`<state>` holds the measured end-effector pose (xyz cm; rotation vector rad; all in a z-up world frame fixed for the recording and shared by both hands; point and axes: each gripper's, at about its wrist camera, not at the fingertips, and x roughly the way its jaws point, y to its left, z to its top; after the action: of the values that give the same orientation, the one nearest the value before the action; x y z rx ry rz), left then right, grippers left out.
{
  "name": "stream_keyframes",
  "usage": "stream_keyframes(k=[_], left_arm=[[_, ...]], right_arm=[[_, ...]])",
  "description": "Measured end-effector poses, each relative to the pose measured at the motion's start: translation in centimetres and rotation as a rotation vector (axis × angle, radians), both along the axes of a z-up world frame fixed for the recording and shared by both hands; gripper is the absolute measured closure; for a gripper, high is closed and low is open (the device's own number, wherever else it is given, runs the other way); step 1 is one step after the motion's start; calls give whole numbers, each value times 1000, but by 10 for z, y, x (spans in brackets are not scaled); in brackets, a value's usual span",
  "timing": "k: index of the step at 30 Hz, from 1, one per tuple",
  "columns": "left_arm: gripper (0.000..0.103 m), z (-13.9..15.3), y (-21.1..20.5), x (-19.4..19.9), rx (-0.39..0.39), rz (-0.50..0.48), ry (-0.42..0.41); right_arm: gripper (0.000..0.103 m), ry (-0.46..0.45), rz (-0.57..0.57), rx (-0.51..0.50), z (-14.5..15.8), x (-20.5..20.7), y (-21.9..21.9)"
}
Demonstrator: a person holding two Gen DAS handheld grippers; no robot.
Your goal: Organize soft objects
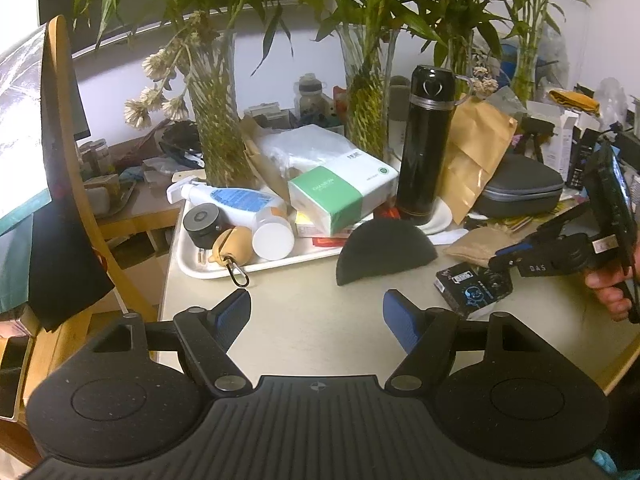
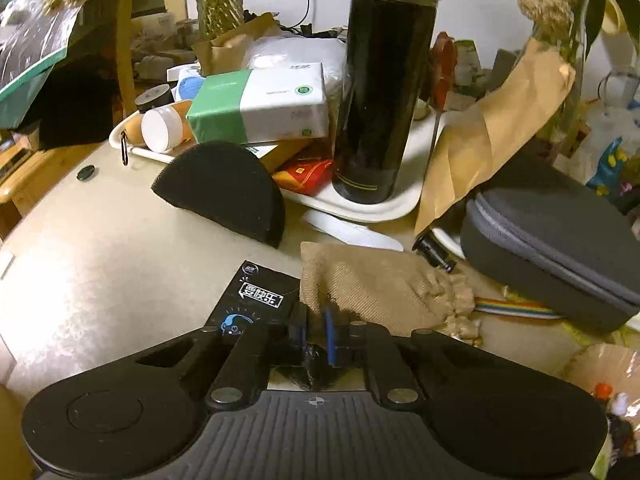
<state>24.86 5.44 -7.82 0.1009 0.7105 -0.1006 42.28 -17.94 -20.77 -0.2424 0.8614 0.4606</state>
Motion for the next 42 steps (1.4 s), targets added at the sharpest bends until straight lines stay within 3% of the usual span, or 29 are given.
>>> stream_keyframes(k=[6, 13, 18, 25, 26, 30, 34, 42], left_arm=[[30, -2, -6, 1, 7, -13, 0], [30, -2, -10, 2, 15, -22, 0], [30, 0, -10, 1, 11, -23, -5], [30, 1, -16, 1, 11, -27, -10], [30, 1, -17, 2, 12, -29, -10], [30, -1, -20, 4, 17, -33, -6], [30, -4, -22, 8, 23, -38, 1], [30, -9, -24, 15, 42, -48, -4]], right_arm=[[93, -4, -7, -2, 10, -1, -5], [93, 13, 40, -72, 25, -14, -8], [93, 82, 21, -79, 29, -20, -29], [89, 170, 100, -126, 9, -36, -40], [83, 166, 109, -139, 6, -37, -40], [38, 119, 97, -148, 8, -39, -41], [37, 111, 110, -124, 5, -38, -36], [38, 111, 89, -201, -25, -27, -22]])
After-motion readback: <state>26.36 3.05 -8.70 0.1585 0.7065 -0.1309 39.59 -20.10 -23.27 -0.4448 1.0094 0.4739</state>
